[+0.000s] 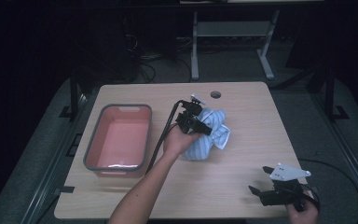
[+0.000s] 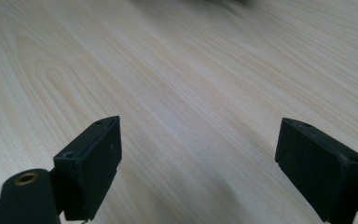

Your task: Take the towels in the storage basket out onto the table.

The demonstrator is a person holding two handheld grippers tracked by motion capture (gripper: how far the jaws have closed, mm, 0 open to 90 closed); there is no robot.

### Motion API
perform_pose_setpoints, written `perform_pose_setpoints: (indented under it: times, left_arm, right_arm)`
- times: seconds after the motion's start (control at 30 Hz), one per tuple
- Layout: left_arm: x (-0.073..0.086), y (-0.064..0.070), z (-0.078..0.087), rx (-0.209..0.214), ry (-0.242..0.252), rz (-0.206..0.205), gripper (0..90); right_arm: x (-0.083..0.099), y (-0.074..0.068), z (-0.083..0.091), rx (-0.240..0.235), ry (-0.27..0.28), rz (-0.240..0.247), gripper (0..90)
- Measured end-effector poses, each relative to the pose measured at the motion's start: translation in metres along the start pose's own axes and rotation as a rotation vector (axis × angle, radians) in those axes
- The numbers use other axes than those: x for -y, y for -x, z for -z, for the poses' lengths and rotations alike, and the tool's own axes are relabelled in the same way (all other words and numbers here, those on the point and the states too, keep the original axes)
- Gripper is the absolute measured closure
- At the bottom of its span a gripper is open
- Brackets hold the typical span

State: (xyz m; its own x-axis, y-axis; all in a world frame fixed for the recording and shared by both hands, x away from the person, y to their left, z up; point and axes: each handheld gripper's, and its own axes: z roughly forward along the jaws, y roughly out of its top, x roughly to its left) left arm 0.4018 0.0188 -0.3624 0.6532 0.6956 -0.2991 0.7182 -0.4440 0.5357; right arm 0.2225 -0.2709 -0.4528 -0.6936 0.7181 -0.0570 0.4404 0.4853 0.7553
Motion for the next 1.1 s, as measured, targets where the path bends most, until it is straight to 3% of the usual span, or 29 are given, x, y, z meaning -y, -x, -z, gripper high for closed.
perform_pose_setpoints:
  times: [0.57,0.67,1.1]
  left_arm:
    - [0.003,0.002,-0.029,-0.029,-0.046,-0.006,63.1]
    - [0.005,0.003,-0.035,-0.045,-0.074,-0.032,62.8]
    - [0.011,0.004,-0.043,-0.053,-0.086,-0.03,58.4]
  right_arm:
    - [0.0,0.001,0.0,0.0,0.004,0.003,13.9]
    - [0.0,0.001,0.0,-0.001,0.007,0.005,13.8]
    - [0.0,0.0,0.001,0.0,0.003,0.006,13.8]
